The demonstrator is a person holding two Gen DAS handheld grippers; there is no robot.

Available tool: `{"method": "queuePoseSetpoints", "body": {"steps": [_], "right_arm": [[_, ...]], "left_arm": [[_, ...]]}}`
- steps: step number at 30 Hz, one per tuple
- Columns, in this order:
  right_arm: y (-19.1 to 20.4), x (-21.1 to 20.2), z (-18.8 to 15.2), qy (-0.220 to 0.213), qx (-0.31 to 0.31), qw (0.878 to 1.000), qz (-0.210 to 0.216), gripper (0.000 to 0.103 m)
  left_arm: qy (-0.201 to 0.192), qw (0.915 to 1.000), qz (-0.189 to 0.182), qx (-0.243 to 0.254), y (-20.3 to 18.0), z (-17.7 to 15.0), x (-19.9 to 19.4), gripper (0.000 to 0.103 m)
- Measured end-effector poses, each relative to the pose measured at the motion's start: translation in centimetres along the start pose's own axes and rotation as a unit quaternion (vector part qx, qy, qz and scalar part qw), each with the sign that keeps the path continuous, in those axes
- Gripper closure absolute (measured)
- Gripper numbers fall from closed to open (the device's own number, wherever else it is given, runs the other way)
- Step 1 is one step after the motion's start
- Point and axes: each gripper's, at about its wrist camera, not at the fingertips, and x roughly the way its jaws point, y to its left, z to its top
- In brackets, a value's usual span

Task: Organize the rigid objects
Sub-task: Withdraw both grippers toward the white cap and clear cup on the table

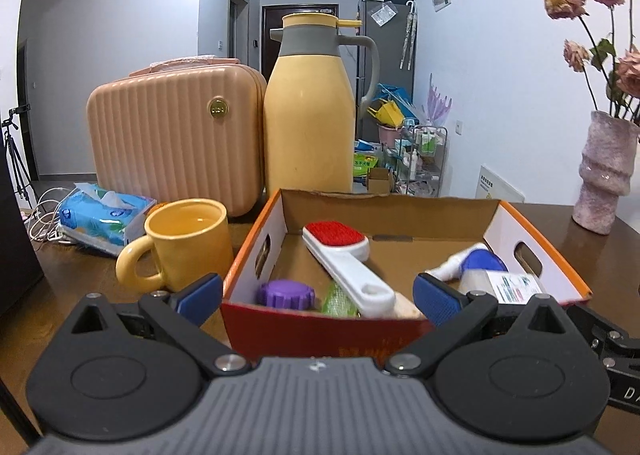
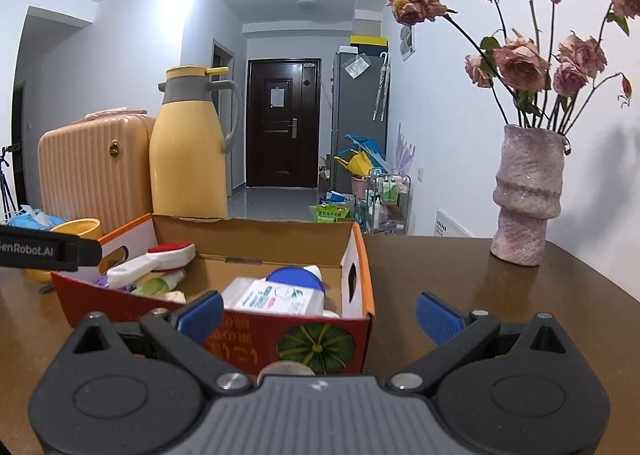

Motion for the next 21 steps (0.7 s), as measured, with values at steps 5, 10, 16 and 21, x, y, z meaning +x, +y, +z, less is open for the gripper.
{"method": "queuePoseSetpoints", "body": {"steps": [5,10,16,21], "right_arm": [[-0.5,-1.5,-1.0,0.006,0.001,1.000,0.002,0.000],[-1.1,-2.7,-2.0,0.016,0.011,1.000,0.000,0.000],[-2.1,-3.4,-3.0,0.032,0.020,0.999,-0.016,0.000],[-2.8,-3.8,-3.4,0.038,0.030,0.999,-0.021,0.000]], "left_arm": [[0.002,1.0000,-0.001,0.009,-0.4,-1.0,-1.3,0.000],[0.008,0.9999,-0.006,0.012,-0.8,-1.9,-2.3,0.000],[0.021,0.9995,-0.010,0.022,-1.6,-3.2,-3.1,0.000],[0.045,0.9983,-0.025,0.025,-2.2,-4.4,-3.2,0.000]]}}
